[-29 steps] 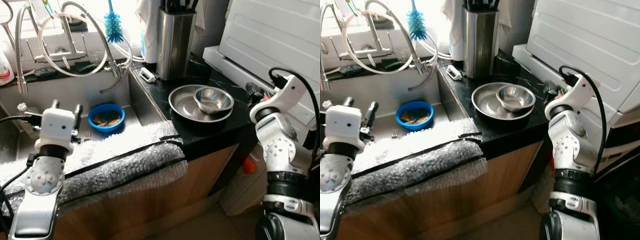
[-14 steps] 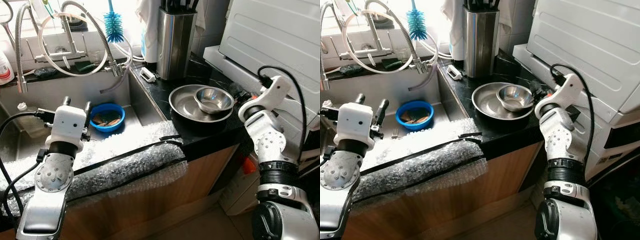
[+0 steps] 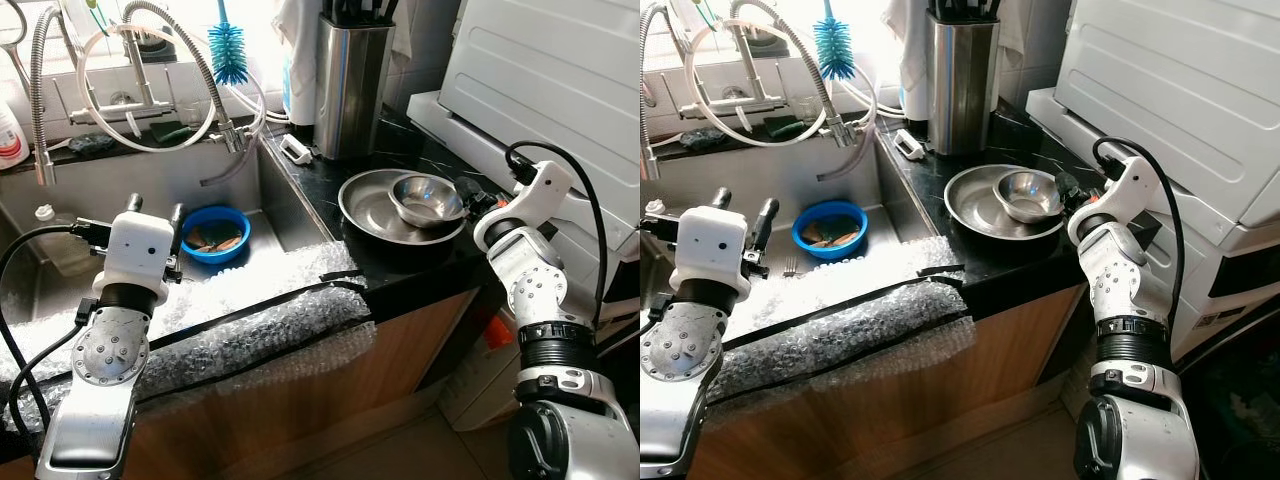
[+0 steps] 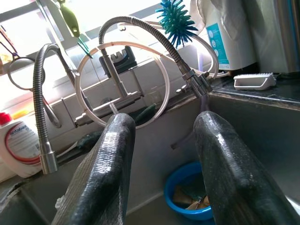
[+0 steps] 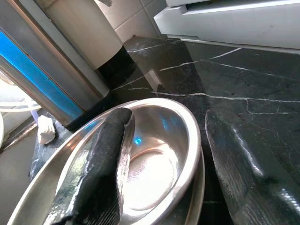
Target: Kitchen organization
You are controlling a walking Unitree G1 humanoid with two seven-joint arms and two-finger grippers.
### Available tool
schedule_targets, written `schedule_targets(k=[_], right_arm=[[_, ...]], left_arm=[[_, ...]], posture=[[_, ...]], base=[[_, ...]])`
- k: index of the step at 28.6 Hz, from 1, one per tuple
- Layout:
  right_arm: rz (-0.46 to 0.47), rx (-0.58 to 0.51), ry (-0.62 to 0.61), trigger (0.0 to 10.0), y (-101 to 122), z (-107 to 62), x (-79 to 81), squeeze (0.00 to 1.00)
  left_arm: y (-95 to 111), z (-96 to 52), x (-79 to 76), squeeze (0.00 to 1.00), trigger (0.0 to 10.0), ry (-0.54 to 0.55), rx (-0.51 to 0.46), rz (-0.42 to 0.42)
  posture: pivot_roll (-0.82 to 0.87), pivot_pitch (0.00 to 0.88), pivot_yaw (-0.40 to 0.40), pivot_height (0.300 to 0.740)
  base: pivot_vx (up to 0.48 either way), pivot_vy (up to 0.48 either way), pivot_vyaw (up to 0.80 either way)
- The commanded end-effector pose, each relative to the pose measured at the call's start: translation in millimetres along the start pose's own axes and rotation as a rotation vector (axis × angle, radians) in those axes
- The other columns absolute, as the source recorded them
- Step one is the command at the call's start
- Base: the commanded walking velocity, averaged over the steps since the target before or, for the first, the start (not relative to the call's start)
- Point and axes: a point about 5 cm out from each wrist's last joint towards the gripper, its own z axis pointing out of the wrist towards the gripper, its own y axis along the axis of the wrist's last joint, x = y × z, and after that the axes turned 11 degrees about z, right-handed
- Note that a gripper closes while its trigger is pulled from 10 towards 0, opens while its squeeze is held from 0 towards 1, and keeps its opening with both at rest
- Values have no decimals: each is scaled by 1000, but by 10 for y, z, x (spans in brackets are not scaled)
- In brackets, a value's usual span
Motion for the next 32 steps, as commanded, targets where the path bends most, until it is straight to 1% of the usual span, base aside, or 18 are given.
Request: schedule_targets(k=[1, 7, 14, 20, 32], right_arm=[[-5, -19, 2, 10000, 60, 24, 49, 0], [19, -16, -37, 10000, 43, 39, -3, 0], [25, 8, -20, 10000, 9, 47, 18, 0], [15, 41, 18, 10000, -56, 49, 81, 0], [25, 58, 11, 10000, -98, 58, 80, 0]], left_arm=[[15, -12, 19, 0, 10000, -1, -10, 25], [15, -11, 10, 0, 10000, -11, -15, 45], [23, -18, 5, 0, 10000, -10, -15, 38], [17, -23, -10, 0, 10000, -12, -11, 40], [36, -14, -13, 0, 10000, -17, -21, 54]], posture=[[-16, 0, -50, 740], [-10, 0, -49, 740], [-9, 0, -50, 740], [-10, 0, -50, 740], [-6, 0, -53, 740]], base=[[0, 0, 0], [0, 0, 0], [0, 0, 0], [0, 0, 0], [0, 0, 0]])
